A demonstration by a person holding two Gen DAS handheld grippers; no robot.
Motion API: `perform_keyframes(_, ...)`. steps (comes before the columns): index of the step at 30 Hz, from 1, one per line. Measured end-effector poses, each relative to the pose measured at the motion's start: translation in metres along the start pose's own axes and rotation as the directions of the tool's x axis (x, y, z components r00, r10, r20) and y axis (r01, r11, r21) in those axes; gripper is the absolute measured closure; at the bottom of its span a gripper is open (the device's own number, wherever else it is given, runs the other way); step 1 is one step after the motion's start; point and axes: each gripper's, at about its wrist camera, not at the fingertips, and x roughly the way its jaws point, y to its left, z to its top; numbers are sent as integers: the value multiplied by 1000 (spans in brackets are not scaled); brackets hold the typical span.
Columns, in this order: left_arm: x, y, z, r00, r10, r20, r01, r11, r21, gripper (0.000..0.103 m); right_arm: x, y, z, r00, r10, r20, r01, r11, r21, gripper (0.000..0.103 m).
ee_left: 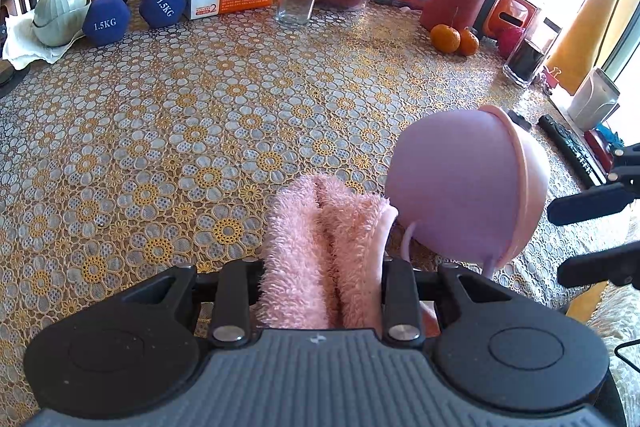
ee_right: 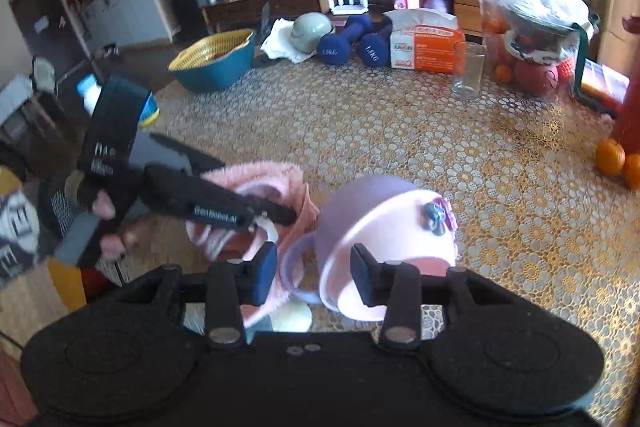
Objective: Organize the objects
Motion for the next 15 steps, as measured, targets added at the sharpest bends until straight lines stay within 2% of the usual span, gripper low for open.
perform_keyframes(3,0,-2,0,1000,6,-2,-6,1000,8,73,8,9,-9,999,-36,-38,33,996,-83,65)
perform_keyframes(5,0,-3,-1,1000,11,-3,-11,1000,13,73,8,15,-15,998,-44,-40,38,989,-140,66)
perform_keyframes(9,-1,-6,0,1000,21,-6,-21,1000,18,73,19,24,-26,993,-114,-26,104,961,-257,67)
perform_keyframes(15,-1,-9,0,1000,26,-9,-26,999,28,73,47,30,-34,991,-131,-38,111,933,-342,78)
